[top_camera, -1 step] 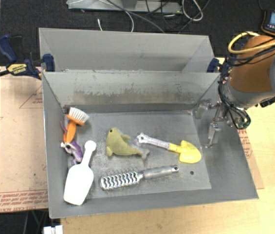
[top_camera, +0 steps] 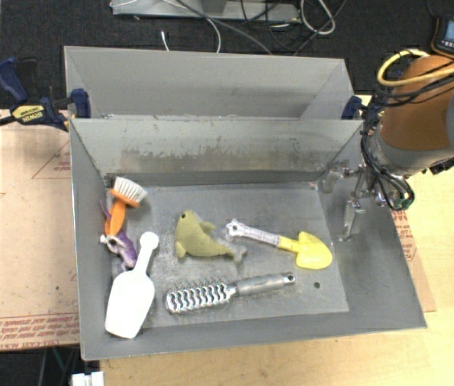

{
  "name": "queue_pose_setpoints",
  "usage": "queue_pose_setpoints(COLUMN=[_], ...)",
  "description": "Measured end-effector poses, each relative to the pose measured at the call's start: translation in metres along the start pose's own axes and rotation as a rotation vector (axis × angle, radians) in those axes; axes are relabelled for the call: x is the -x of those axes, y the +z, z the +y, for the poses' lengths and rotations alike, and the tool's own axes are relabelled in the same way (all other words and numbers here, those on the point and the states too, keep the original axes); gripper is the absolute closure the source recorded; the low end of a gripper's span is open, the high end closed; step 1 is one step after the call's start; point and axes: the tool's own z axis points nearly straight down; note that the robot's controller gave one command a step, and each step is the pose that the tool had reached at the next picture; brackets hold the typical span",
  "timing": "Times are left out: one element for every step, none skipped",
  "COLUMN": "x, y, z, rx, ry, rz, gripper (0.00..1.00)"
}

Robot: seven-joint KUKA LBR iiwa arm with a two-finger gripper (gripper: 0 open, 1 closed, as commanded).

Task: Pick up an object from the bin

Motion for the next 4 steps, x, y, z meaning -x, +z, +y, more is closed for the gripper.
queue_pose_setpoints(x=[-0.029,-0.045,-0.038,-0.041], y=[0.07,-0.006,0.041,0.071], z=[0.039,0.055,0.038,0.061], rx=[0.001,-0.004,0.002,-0.002], ry=[-0.037,-0.002,-0.043,-0.021], rz=[0.001,-0.016,0.006,-0.017], gripper=[0.0,0.0,0.0,0.0])
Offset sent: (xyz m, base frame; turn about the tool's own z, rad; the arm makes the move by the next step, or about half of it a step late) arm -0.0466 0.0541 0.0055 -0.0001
